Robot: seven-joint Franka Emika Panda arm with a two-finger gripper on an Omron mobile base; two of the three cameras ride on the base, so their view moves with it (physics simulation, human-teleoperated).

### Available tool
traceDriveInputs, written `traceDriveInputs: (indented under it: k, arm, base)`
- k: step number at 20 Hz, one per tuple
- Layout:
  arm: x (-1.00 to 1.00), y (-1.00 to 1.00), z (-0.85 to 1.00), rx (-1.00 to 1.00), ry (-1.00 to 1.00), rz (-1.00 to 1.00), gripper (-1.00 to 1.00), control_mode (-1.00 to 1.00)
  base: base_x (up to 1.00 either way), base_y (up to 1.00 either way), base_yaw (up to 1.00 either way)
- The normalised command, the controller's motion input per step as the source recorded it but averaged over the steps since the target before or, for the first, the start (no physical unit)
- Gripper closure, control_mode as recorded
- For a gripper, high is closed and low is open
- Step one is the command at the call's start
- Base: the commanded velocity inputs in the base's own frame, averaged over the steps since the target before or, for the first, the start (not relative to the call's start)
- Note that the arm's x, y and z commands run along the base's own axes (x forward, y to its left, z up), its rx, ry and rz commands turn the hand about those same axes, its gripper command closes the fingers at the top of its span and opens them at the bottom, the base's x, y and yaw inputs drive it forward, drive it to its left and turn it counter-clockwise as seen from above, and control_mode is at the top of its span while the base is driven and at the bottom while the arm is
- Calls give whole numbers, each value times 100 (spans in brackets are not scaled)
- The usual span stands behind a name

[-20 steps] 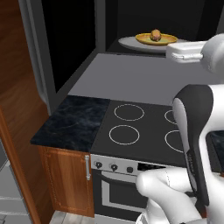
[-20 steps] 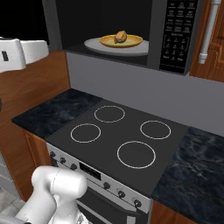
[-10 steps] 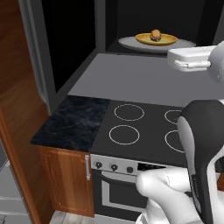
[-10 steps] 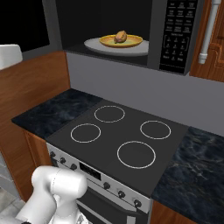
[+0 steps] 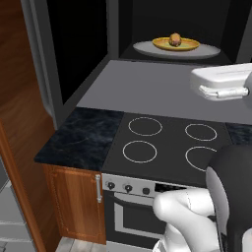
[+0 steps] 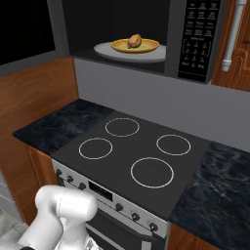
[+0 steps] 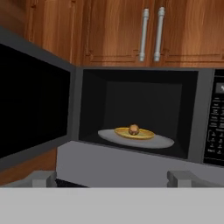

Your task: Transport the chicken drumstick from the fridge to the microwave and turn on the microwave.

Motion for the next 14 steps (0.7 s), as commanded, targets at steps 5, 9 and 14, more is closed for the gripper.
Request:
traceDriveInputs:
  k: [5, 9, 14]
  arm:
    - [-49, 41, 0, -7, 4, 1, -100, -100]
    - [-32, 53, 0, -9, 5, 1, -100, -100]
    - [-18, 57, 3, -7, 8, 5, -100, -100]
  base:
    - [0, 0, 0]
    - [0, 0, 0]
    - [0, 0, 0]
